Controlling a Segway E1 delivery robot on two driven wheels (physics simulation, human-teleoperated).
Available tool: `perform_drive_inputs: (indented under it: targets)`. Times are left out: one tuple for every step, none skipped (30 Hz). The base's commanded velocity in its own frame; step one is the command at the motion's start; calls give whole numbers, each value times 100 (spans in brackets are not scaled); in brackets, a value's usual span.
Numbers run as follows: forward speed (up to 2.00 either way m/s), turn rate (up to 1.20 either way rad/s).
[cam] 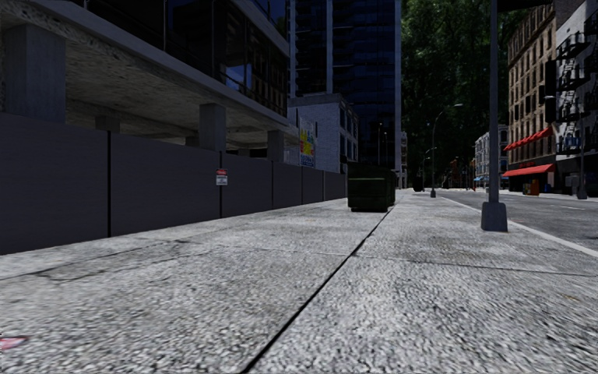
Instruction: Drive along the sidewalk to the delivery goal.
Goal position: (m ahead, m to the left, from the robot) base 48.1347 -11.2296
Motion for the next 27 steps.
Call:
perform_drive_inputs:
  targets:
    - [135,0]
    - [135,0]
    - [135,0]
    - [135,0]
    - [135,0]
    - [135,0]
    - [135,0]
    - [135,8]
    - [135,8]
    - [135,29]
    - [135,46]
    - [135,56]
    - [135,59]
    - [135,60]
    - [135,42]
    - [135,17]
    - [135,8]
    - [135,2]
    - [135,2]
    - [135,0]
    - [135,0]
    - [135,0]
    - [135,0]
    - [135,0]
    - [135,0]
    - [135,0]
    - [135,0]
